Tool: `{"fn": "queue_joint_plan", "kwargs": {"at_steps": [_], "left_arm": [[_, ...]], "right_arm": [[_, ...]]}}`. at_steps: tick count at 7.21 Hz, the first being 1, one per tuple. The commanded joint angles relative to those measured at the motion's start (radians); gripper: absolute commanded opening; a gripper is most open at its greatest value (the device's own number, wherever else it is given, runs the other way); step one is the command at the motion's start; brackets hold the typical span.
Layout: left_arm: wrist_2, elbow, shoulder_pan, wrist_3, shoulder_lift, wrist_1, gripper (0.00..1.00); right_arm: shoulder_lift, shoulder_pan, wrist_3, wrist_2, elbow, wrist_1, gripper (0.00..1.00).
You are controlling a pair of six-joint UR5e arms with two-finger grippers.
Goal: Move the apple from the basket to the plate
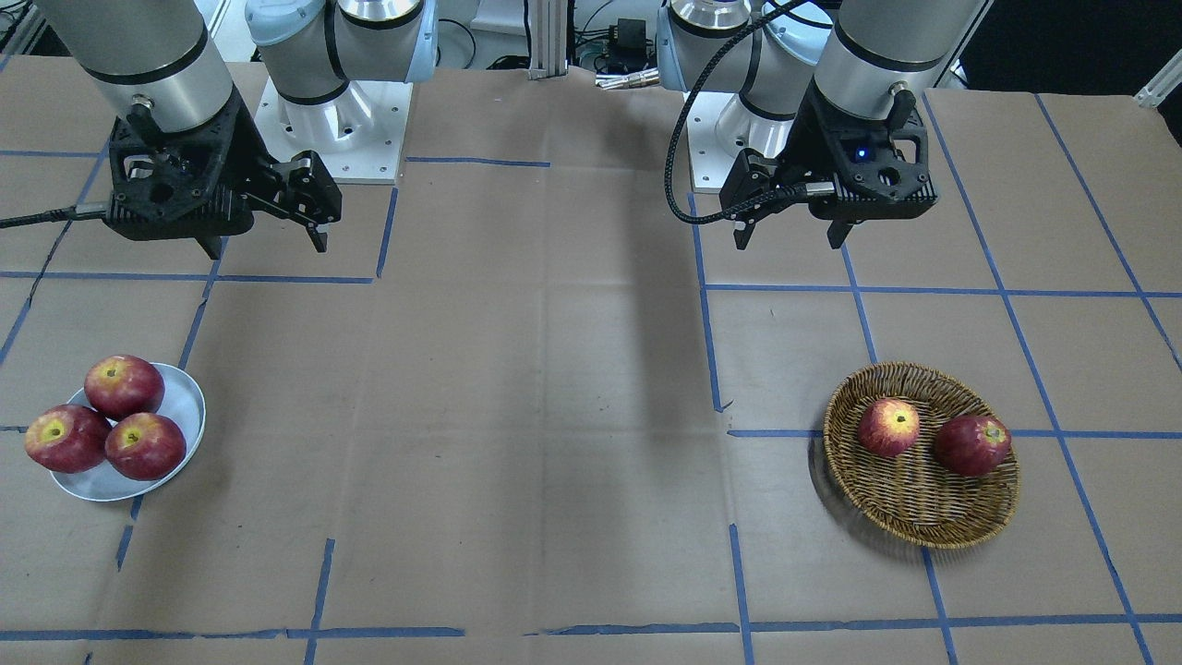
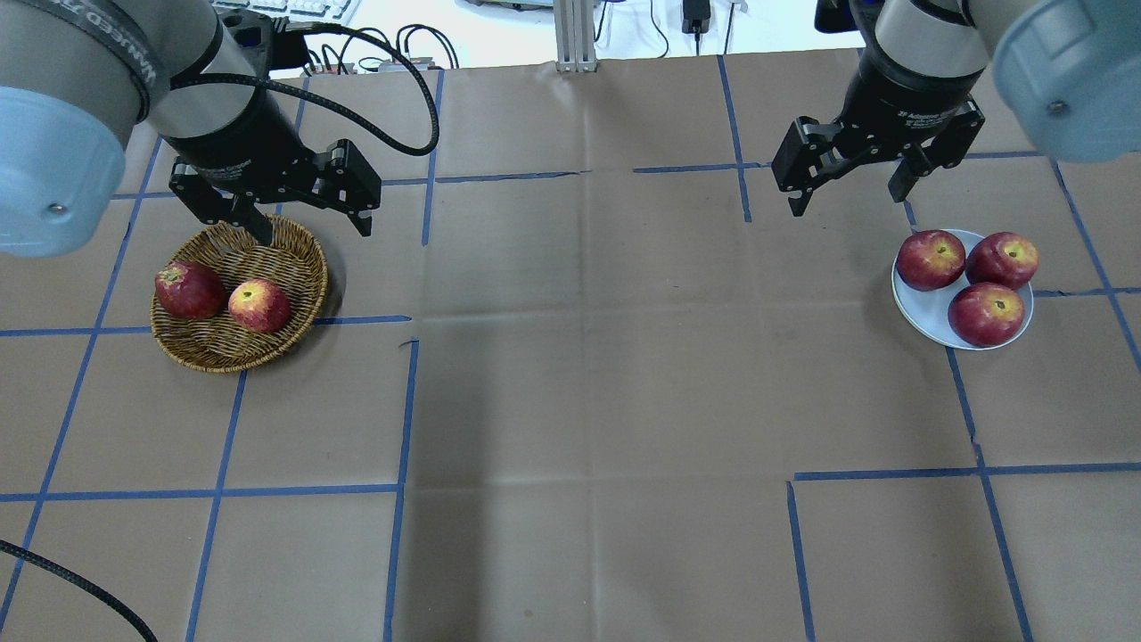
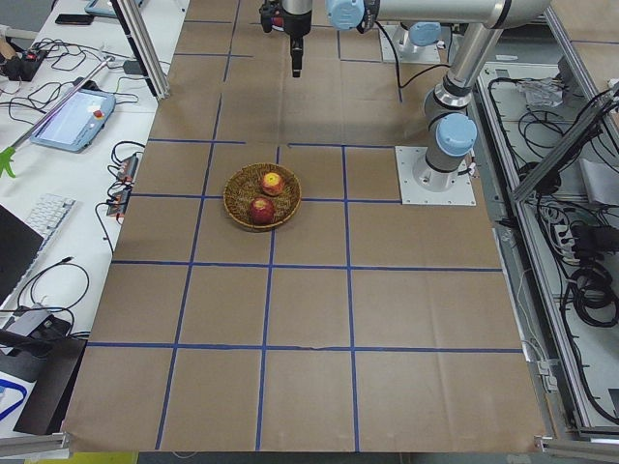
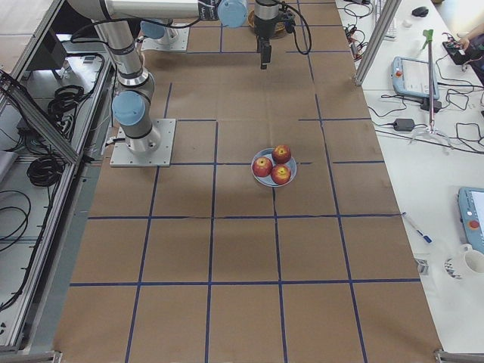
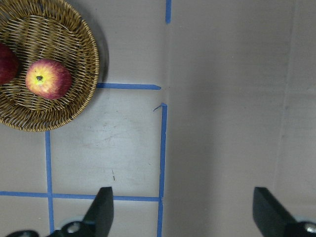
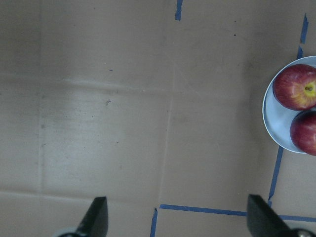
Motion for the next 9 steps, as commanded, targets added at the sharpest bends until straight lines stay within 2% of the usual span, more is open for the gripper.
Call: {"fn": "queue_joint_plan", "kwargs": {"at_steps": [1,9], "left_arm": [[0.001,-0.001,-0.001,0.0,0.001,0.0,1.0],[-0.001,-0.004,-0.001,0.007,0.017,-0.017,1.0]], "right_arm": [[0.002,0.0,0.0,0.0,0.0,0.0,1.0],[0.002,0.0,-0.001,0.0,0.0,0.0,1.0]]}}
